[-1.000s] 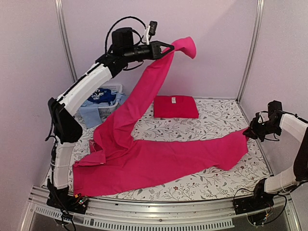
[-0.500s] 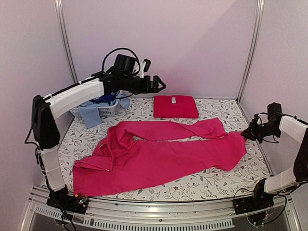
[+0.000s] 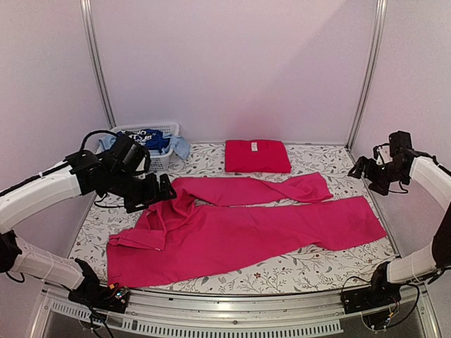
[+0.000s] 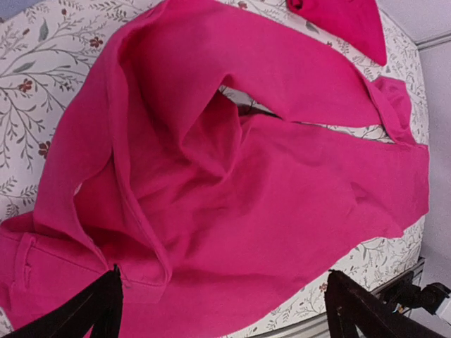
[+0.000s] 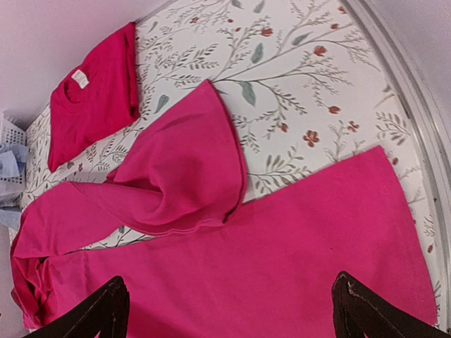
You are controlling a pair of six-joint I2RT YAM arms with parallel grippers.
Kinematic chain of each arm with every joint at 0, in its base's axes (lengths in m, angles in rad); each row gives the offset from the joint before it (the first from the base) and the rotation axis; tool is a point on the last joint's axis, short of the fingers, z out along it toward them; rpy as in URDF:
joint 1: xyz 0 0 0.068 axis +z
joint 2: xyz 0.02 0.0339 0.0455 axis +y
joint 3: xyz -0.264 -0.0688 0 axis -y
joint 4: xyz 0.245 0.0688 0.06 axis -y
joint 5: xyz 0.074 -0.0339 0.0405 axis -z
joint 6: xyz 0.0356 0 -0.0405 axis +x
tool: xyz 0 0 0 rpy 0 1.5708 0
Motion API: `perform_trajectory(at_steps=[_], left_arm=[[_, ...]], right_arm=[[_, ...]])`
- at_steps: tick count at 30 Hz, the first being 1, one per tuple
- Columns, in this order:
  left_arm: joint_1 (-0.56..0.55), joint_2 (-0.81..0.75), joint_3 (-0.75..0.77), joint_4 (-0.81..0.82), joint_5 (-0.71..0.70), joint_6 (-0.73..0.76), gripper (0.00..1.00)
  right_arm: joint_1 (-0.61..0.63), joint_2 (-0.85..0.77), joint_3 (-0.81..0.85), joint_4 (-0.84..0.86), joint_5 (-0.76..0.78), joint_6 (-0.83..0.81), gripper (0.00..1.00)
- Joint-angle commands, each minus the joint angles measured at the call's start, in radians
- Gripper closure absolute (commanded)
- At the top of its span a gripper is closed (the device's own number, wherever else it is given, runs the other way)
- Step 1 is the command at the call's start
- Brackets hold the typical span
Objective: Fold and stack the mixed laundry pile
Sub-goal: Flatten out the crumpled trousers at the center of the board.
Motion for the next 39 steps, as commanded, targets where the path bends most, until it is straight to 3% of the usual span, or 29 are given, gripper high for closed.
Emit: perform_trajectory(at_steps=[1, 8, 16, 18, 23, 24, 27, 29, 30, 31, 32, 39], left_arm=[[-0.091, 0.059, 0.048, -0.15, -0.029, -0.097, 0.0], [-0.141, 0.245, 0.104, -0.295, -0.15, -0.157, 0.0], [0.002, 0.314, 0.051, -0.245, -0.205, -0.126, 0.01], [0.055, 0.303, 0.023, -0.208, -0.21, -0.091, 0.09], [0.237, 0.26, -0.007, -0.115, -0.197, 0.036, 0.46], [0.265, 0.255, -0.002, -0.105, -0.203, 0.064, 0.52], [0.353, 0.267, 0.023, -0.086, -0.226, 0.145, 0.73], [0.408, 0.275, 0.034, -0.051, -0.22, 0.19, 0.86], [0.429, 0.282, 0.042, -0.028, -0.211, 0.213, 0.93], [0.447, 0.29, 0.05, -0.002, -0.195, 0.236, 1.0], [0.459, 0.299, 0.062, 0.018, -0.19, 0.258, 1.0], [0.473, 0.391, 0.177, 0.156, -0.151, 0.426, 1.0]], right_arm=[[0.164, 0.122, 0.125, 0.058, 0.026, -0.07, 0.01], [0.385, 0.457, 0.399, 0.055, 0.027, -0.191, 0.01], [0.55, 0.777, 0.611, 0.003, 0.05, -0.298, 0.01], [0.574, 0.838, 0.638, -0.009, 0.074, -0.305, 0.01], [0.581, 0.94, 0.653, -0.05, 0.199, -0.28, 0.05], [0.577, 0.95, 0.643, -0.05, 0.221, -0.279, 0.08], [0.555, 0.96, 0.621, -0.071, 0.268, -0.23, 0.31], [0.524, 0.957, 0.592, -0.079, 0.294, -0.205, 0.58], [0.508, 0.945, 0.573, -0.079, 0.306, -0.192, 0.77], [0.492, 0.924, 0.552, -0.076, 0.308, -0.182, 0.9], [0.473, 0.908, 0.529, -0.074, 0.309, -0.168, 0.98], [0.285, 0.685, 0.384, -0.044, 0.325, -0.081, 1.0]])
